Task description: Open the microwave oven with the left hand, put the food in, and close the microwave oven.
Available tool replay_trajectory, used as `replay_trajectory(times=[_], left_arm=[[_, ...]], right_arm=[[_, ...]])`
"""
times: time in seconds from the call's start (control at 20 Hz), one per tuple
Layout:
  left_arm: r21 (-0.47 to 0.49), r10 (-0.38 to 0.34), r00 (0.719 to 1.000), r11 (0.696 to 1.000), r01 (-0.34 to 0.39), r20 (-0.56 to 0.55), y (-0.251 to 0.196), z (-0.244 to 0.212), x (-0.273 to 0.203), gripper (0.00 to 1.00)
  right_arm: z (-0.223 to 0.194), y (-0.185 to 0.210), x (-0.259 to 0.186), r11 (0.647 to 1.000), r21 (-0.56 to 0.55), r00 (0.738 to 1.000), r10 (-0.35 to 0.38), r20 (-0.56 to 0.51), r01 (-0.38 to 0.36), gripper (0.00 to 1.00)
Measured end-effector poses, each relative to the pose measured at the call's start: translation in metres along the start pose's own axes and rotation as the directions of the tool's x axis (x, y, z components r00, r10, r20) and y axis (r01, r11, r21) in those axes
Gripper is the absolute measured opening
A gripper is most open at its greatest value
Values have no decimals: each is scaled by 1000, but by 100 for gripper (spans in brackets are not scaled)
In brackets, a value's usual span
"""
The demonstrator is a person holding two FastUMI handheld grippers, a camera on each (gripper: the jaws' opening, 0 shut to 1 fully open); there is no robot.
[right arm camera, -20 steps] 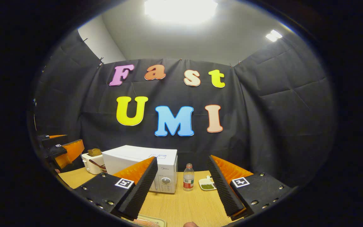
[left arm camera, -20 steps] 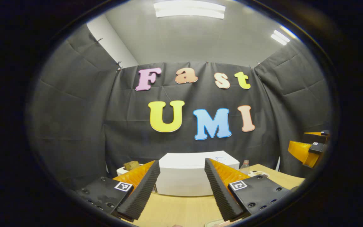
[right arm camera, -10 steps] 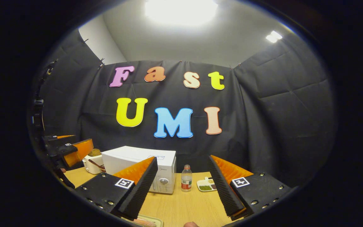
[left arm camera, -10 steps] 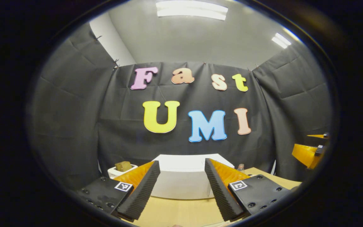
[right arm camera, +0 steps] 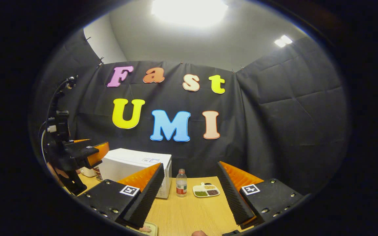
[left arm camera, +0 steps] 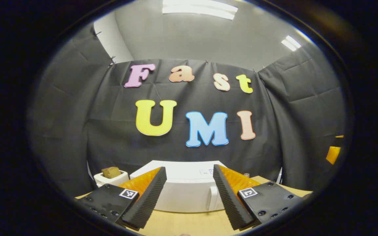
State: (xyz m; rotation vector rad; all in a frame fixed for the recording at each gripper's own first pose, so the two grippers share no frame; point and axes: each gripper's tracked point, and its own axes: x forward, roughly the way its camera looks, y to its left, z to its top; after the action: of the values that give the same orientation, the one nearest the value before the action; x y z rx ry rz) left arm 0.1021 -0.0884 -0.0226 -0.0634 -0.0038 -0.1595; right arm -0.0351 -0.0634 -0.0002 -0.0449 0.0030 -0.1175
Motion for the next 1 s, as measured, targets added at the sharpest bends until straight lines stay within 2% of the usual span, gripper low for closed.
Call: replay_trajectory(times=[0.4, 0.8, 1.0], left_arm=[[0, -85, 995, 996, 85, -46, -50, -44, 60, 96], [12, -99, 981, 995, 103, -169, -69, -121, 112, 94], [6, -105, 959, 994, 111, -264, -76, -170, 129, 98]], right_arm=[[-4, -38, -14, 994, -28, 994, -105, -16, 105, 97], [-15, -62, -24, 982, -42, 981, -185, -58, 182, 97], [-18, -67, -27, 979, -55, 977, -202, -70, 198, 97]])
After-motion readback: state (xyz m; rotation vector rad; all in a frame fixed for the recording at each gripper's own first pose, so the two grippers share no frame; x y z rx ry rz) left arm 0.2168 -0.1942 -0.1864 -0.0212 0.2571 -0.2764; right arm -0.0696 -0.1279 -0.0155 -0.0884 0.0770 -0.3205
